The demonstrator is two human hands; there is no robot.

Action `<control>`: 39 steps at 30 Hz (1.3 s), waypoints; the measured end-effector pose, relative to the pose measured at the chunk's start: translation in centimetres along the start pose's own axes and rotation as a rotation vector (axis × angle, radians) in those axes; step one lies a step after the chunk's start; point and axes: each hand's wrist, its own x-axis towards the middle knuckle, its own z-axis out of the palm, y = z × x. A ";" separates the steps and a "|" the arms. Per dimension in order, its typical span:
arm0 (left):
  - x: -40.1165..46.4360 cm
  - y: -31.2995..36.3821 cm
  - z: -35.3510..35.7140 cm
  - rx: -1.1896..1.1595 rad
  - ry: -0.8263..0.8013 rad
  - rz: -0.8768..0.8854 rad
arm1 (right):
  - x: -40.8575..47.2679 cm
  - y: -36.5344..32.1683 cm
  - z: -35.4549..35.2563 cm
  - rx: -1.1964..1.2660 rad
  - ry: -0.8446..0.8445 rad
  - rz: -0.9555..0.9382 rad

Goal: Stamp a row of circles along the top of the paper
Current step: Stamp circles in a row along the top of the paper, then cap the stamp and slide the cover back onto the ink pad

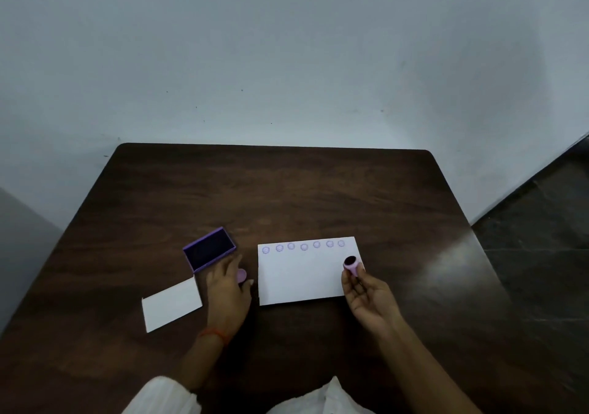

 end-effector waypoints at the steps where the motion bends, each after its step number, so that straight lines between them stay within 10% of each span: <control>1: -0.1 -0.2 -0.1 0.008 -0.004 -0.018 | -0.1 0.3 0.0 -0.006 -0.004 0.000; 21: -1.1 0.9 -2.3 -0.212 -0.043 -0.034 | -1.9 2.4 2.1 -0.127 -0.103 0.008; 39: -3.4 5.0 -6.7 -0.622 -0.035 -0.012 | -4.1 7.8 9.5 -1.430 -0.356 -0.766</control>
